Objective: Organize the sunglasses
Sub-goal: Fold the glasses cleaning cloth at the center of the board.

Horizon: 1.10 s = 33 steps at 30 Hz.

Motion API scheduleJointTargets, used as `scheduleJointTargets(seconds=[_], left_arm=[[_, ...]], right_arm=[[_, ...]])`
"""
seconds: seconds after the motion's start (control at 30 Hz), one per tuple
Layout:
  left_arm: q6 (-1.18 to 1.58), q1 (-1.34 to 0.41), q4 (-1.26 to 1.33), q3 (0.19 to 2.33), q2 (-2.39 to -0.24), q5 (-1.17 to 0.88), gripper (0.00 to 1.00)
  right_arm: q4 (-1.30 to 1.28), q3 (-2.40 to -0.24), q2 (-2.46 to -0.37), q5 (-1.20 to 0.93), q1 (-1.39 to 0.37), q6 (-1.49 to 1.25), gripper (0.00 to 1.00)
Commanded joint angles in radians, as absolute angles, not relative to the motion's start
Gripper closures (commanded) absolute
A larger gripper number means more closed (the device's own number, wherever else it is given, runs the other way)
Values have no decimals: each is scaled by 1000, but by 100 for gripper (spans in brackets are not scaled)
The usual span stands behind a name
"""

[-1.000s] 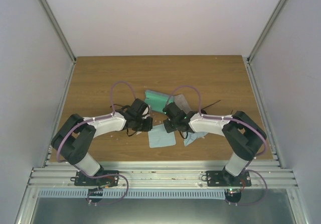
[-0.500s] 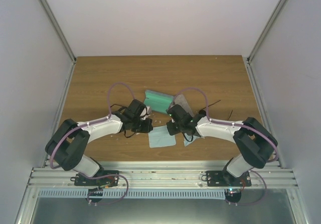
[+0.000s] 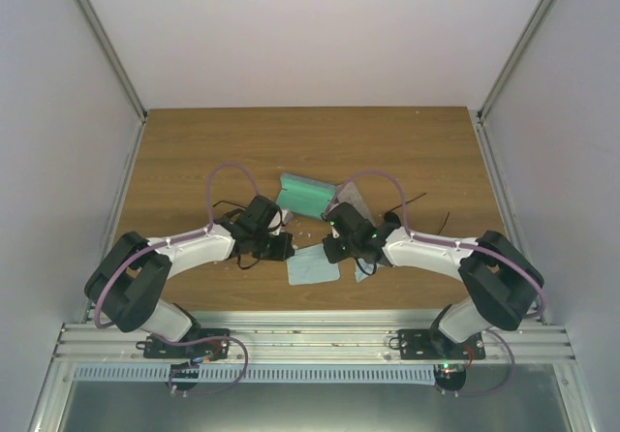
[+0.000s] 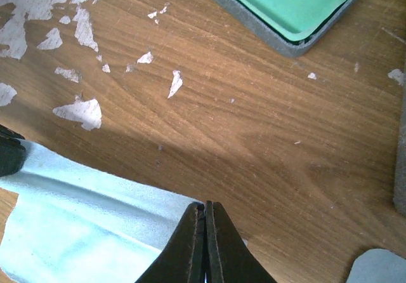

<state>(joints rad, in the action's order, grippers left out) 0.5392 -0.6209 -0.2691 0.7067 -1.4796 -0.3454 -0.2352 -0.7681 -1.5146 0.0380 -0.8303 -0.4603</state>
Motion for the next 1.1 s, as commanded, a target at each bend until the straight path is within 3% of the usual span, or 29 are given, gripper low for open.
scheduleJointTargets(seconds=[0.0,0.53,0.83,1.07], left_arm=[[536,-617,-270,677,-1463,-343,100],[530,-621,-241,661,-1509,-398,100],[529,-621,-232,650,-1523,-420,100],[532,-621,-204,626,-1507,-509,88]], right_arm=[[-251,-750,-1526,44,-833,-462,99],[-274,-765,-1577,67,-835,-459,99],[-280,-764,-1592,-30,-835,-420,95],[-294,-756,-1578,-106,-835,-406,87]])
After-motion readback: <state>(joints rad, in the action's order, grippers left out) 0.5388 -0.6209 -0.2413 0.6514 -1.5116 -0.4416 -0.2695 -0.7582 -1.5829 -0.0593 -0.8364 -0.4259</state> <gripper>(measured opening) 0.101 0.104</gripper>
